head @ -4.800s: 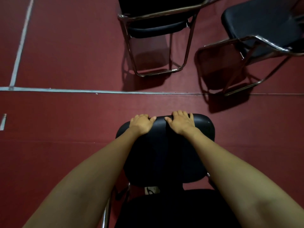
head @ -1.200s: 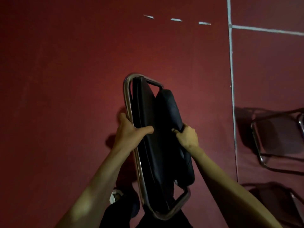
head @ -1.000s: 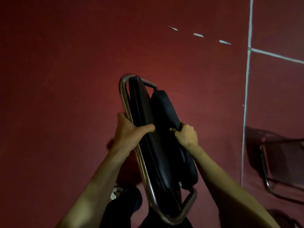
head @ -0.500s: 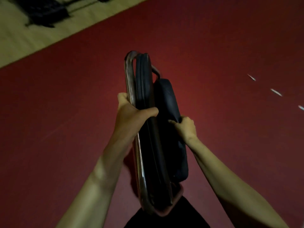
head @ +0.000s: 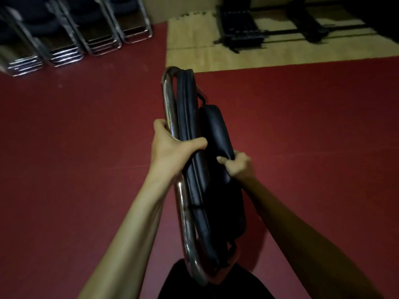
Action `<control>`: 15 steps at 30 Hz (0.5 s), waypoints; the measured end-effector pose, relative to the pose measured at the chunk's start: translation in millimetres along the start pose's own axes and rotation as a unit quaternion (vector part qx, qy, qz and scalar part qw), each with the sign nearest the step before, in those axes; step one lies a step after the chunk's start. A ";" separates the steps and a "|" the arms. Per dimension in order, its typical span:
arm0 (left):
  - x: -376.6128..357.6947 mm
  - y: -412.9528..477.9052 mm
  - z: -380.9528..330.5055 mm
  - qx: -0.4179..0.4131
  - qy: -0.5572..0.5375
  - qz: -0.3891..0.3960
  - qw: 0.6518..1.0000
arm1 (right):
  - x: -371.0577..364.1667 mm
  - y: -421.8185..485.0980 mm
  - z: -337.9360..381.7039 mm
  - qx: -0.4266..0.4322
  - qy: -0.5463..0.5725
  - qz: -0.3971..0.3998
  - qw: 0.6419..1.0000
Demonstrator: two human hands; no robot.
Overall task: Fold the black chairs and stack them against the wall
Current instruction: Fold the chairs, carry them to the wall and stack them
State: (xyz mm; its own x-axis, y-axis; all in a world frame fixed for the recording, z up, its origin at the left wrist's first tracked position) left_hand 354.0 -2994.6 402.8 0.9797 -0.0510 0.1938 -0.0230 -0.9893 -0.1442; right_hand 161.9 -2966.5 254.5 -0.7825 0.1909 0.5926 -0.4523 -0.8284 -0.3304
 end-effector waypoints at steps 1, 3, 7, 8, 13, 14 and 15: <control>15.0 22.4 -1.7 0.003 -0.003 -0.023 1.000 | -15.2 22.4 22.7 0.006 -0.005 0.021 1.000; 43.7 62.7 -3.0 0.009 -0.010 -0.065 0.998 | -44.4 58.6 66.0 0.031 -0.029 0.054 0.998; 109.4 159.4 1.9 0.021 -0.035 -0.145 0.989 | -117.9 135.2 158.5 0.085 -0.071 0.093 0.989; 126.0 184.8 5.3 0.023 -0.048 -0.160 0.986 | -137.3 152.6 180.9 0.093 -0.083 0.100 0.987; 213.8 307.4 17.7 0.058 -0.095 -0.217 0.970 | -239.2 233.1 281.8 0.099 -0.128 0.170 0.972; 228.3 331.2 17.9 0.062 -0.103 -0.225 0.967 | -257.1 248.7 301.1 0.102 -0.133 0.180 0.969; 240.7 354.1 17.8 0.065 -0.109 -0.231 0.965 | -273.9 263.6 319.5 0.106 -0.137 0.190 0.966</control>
State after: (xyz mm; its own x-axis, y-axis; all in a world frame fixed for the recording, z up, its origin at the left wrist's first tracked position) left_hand 585.2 -3354.8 381.1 0.8983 0.4352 0.0606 0.4375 -0.8731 -0.2151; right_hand 393.7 -3405.4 239.7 -0.7185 -0.2704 0.6409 -0.0348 -0.9062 -0.4214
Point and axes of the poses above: each hand's wrist, its own y-axis towards the middle knuckle, its own x-axis out of the back of the hand, z = x × y, the point moved 6 cm from there along y, towards the middle knuckle, and after that the axes turned 6 degrees about -y, right-handed, at the moved point
